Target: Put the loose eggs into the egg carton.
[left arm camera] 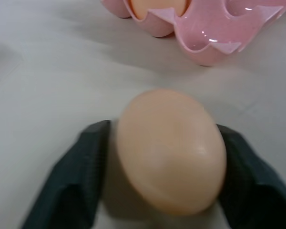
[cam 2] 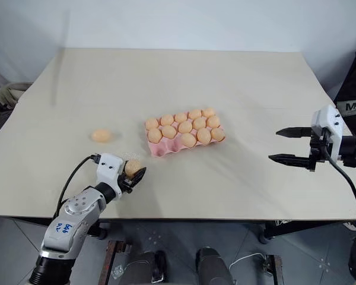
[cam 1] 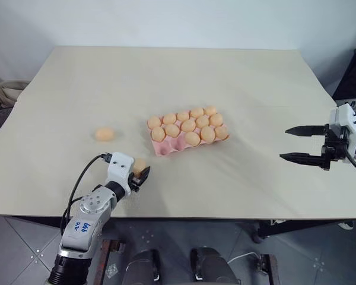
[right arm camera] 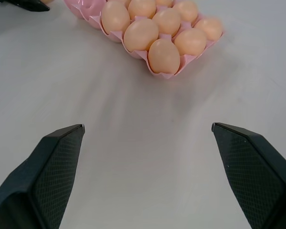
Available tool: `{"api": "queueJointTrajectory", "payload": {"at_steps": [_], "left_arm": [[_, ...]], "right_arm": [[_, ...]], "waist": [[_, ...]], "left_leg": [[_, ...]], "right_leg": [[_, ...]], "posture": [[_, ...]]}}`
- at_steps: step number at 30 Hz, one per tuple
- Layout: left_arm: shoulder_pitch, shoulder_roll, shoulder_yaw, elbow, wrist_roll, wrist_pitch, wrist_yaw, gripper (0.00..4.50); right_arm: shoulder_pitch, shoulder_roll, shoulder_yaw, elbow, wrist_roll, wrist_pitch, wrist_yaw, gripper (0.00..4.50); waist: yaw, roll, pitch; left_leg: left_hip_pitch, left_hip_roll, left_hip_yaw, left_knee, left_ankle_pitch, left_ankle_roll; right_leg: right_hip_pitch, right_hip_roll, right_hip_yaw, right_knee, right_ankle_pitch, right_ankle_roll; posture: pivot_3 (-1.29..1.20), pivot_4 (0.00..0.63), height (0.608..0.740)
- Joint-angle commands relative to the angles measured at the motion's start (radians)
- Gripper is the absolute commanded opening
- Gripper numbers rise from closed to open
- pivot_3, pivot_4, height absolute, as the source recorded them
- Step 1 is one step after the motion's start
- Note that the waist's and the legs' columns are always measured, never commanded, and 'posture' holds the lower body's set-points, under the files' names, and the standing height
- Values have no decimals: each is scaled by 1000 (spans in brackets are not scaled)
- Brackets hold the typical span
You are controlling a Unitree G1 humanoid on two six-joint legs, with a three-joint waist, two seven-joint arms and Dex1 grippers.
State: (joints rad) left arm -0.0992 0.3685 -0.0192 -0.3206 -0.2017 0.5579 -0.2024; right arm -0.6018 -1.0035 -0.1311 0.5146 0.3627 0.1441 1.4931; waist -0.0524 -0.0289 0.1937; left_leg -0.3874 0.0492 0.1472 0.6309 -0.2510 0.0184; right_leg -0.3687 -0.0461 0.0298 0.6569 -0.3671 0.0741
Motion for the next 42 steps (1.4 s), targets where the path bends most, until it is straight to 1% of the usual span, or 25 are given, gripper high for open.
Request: {"api": "queueJointTrajectory", "payload": {"at_steps": [1,3,9,12,14,16,20,22,24,30,34,37,42], "left_arm": [[-12,-6,2,-8,18,-24,-12,1835],[-24,2,9,-25,4,-22,-42,1701],[-75,38,76,-96,-120,-8,-179,1701],[-172,92,107,-82,-196,7,-285,1701],[-232,99,106,-44,-230,25,-320,1701],[-282,107,89,9,-232,18,-359,1701],[-410,140,-29,200,-180,-32,-525,1701],[-467,148,-92,318,-114,-124,-594,1701],[-515,136,-130,428,-71,-199,-637,1701],[-641,74,-163,658,-3,-328,-688,1701],[-714,26,-150,784,21,-404,-687,1701],[-751,-6,-137,842,34,-426,-669,1701],[-762,-33,-140,891,55,-459,-675,1701]], "right_arm": [[5,-23,-42,-40,19,14,-6,4500],[12,-24,-46,-54,24,22,-9,4500],[43,-32,-74,-115,70,61,15,4500],[86,-42,-94,-169,114,84,68,4500],[99,-39,-98,-188,117,92,48,4500],[104,-33,-99,-197,115,97,17,4500],[131,-26,-108,-222,110,108,-17,4500],[144,-24,-117,-235,111,111,-33,4500],[164,-25,-130,-254,116,116,-47,4500],[244,-25,-179,-321,136,140,-86,4500],[287,-24,-206,-357,146,153,-109,4500],[317,-26,-223,-380,152,159,-123,4500],[344,-26,-239,-402,157,168,-140,4500]], "waist": [[0,0,0],[0,0,0],[0,0,0],[2,0,0],[4,0,0],[6,0,0],[12,0,0],[15,0,0],[16,0,0],[23,0,0],[25,0,0],[24,0,0],[22,0,0]], "left_leg": [[0,0,0,0,0,0],[0,0,0,0,0,0],[-1,0,0,0,0,0],[-1,0,0,-1,0,-1],[-1,0,0,0,3,-5],[0,0,0,0,3,-5],[-1,0,0,0,3,-5],[-1,0,0,0,3,-5],[-2,0,1,-1,3,-6],[-6,1,2,0,3,-5],[-6,0,2,1,3,-5],[-6,0,2,1,3,-5],[-6,1,2,0,3,-5]], "right_leg": [[0,0,0,0,0,0],[0,0,0,0,0,0],[0,0,0,0,0,0],[-1,1,-1,0,0,0],[0,1,-1,0,0,0],[0,1,0,0,0,0],[-1,1,0,0,0,0],[-2,2,0,0,0,0],[-3,2,1,0,0,0],[-7,2,1,0,0,0],[-7,2,2,0,0,1],[-7,2,2,0,0,1],[-7,3,2,0,0,1]], "posture": [[0,150,740],[0,150,740],[0,150,740],[0,150,740],[0,150,740],[0,150,740],[0,150,740],[0,150,740],[0,150,740],[0,150,740],[0,150,740],[0,150,740],[0,150,740]]}}
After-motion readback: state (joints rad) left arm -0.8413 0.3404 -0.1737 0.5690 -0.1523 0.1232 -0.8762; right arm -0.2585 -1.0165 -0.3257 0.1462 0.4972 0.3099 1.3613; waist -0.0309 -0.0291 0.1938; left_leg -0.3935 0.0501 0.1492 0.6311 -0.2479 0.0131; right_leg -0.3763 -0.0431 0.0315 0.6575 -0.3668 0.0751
